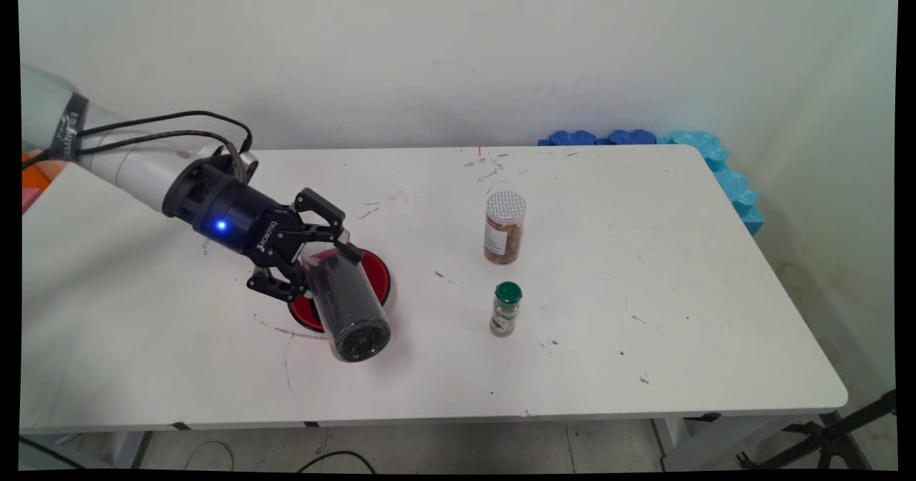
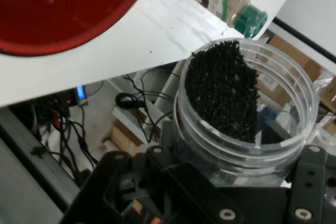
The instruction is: Pour the black seasoning powder in the red bowl
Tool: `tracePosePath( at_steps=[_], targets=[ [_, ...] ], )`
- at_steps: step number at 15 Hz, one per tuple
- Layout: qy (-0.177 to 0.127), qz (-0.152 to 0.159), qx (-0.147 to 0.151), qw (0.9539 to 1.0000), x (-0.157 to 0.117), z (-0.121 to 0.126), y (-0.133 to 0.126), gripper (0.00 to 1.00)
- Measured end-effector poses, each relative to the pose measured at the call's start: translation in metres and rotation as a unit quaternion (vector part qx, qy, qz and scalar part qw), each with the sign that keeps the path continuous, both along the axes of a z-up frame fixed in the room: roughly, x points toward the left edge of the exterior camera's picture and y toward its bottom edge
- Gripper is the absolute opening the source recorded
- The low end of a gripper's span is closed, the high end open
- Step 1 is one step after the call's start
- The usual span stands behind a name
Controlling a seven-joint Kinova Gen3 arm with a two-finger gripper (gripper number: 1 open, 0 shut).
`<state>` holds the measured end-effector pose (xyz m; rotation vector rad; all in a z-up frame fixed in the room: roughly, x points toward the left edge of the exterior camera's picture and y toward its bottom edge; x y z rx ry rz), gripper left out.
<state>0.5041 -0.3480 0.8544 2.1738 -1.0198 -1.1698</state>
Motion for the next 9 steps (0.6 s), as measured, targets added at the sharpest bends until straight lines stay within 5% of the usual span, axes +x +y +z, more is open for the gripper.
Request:
tracePosePath(
  at_steps=[6,9],
  targets=[
    [-0.019,-0.040,-0.075,0.9962,0.0008,0.0048,-0.0061,0.00],
    [-0.026,-0.070,-0.126,0.9893,-0.0008,0.0103,-0.0089,0.00]
  ],
)
